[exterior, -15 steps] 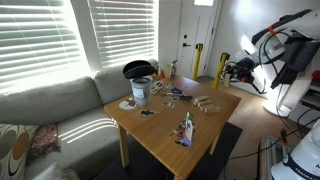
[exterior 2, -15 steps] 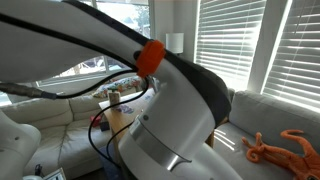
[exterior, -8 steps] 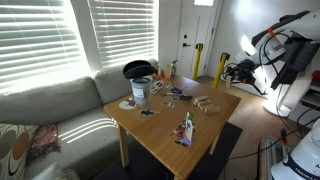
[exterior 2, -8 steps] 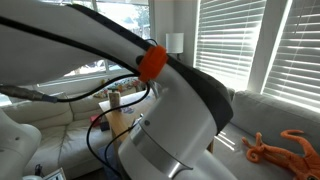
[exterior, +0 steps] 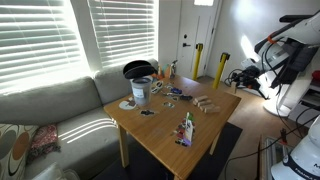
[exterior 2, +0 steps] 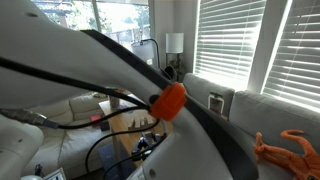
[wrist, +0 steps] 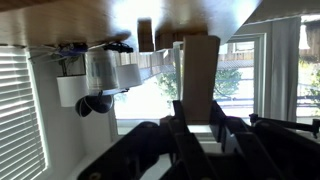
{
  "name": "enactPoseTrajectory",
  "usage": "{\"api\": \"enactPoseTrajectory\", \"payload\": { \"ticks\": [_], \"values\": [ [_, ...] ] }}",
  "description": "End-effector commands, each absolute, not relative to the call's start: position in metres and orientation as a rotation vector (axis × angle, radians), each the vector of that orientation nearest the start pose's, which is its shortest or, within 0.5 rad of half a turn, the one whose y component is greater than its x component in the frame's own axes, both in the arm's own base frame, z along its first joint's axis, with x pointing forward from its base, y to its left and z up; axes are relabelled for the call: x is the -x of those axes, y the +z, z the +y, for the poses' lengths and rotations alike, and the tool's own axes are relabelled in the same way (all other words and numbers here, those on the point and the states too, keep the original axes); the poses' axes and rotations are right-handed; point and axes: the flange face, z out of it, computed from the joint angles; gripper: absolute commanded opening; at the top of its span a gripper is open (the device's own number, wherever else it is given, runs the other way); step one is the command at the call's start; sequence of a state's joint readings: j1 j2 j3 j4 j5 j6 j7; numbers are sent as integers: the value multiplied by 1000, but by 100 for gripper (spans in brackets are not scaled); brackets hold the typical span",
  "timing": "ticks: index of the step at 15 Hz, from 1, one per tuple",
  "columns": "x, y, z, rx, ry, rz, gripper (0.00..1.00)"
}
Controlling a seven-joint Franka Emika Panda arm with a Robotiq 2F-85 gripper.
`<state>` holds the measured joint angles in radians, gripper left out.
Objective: Move one wooden chip to the right and put it in a standing position
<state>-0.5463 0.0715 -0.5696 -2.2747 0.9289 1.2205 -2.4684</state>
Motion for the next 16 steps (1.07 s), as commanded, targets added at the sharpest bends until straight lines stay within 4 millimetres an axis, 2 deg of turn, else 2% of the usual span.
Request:
{"api": "enactPoseTrajectory", "payload": {
  "ticks": [1,2,3,4,12,13,15,16],
  "values": [
    [-276,344,-330,1686,-1364,-1026,7],
    [-275,343,-331,1685,-1372,-1018,30],
    [-275,342,-331,1686,-1370,-1016,30],
    [-276,341,-331,1684,-1369,-1016,7],
    [-280,334,-338,1610,-1511,-965,7],
    [-280,333,-332,1642,-1451,-976,30],
    [-280,331,-334,1638,-1467,-965,30],
    [-280,331,-334,1637,-1470,-963,7]
  ]
}}
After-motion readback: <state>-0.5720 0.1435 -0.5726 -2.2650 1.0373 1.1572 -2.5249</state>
